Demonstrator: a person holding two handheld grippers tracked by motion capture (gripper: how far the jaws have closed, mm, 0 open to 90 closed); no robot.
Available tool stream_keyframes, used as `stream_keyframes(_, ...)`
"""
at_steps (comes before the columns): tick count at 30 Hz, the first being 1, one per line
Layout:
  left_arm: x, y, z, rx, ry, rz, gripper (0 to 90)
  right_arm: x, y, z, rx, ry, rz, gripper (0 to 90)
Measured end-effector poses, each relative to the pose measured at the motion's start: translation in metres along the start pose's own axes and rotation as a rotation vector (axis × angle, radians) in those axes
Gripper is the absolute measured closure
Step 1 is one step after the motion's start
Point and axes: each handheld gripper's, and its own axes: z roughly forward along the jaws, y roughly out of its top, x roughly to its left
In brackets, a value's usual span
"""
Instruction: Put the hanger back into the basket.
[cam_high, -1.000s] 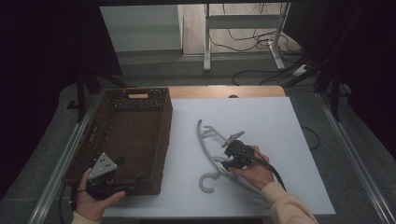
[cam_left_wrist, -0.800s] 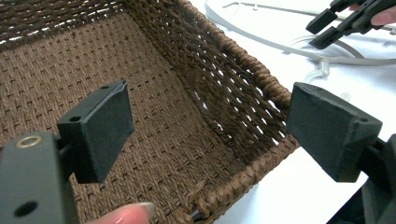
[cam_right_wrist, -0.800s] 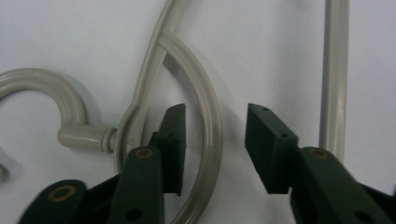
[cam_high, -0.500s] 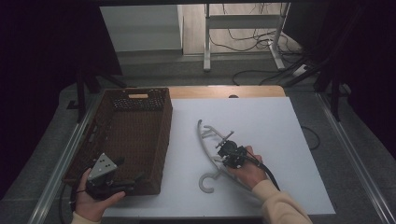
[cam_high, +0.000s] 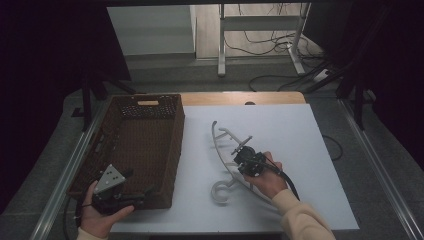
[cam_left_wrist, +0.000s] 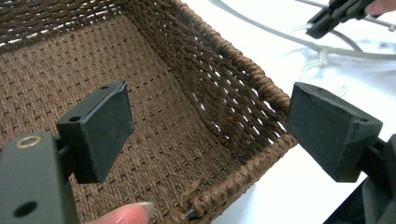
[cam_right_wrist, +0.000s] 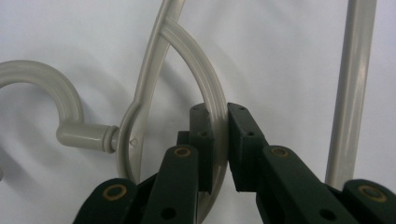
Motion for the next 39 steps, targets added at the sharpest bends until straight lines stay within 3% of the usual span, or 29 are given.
stream_keyframes(6,-0.004,0.003,0.001,-0.002,-0.007,0.010,15.1,-0.011,0.002,-0.021,-0.101,0.042,0.065,80.8)
stream_keyframes(10,-0.009,0.005,0.004,-0.005,-0.026,0.005,15.1,-0.023,0.003,-0.036,-0.182,0.140,0.151,80.7)
stream_keyframes(19,-0.026,0.018,0.012,-0.020,-0.083,0.033,15.1,-0.034,0.002,-0.047,-0.261,0.223,0.258,80.7)
stream_keyframes(22,-0.038,0.026,0.024,-0.012,-0.120,0.054,15.1,-0.041,-0.001,-0.048,-0.303,0.252,0.326,80.7)
stream_keyframes(29,-0.063,0.038,0.043,0.011,-0.183,0.108,15.1,-0.048,-0.004,-0.051,-0.339,0.279,0.370,80.7)
stream_keyframes(34,-0.084,0.044,0.063,0.030,-0.236,0.123,15.1,-0.050,-0.004,-0.054,-0.373,0.309,0.407,80.7)
stream_keyframes(35,-0.090,0.046,0.069,0.032,-0.265,0.122,15.1,-0.050,-0.004,-0.055,-0.387,0.320,0.417,80.7)
stream_keyframes(39,-0.098,0.051,0.083,0.031,-0.297,0.089,15.1,-0.051,-0.004,-0.057,-0.412,0.330,0.439,80.7)
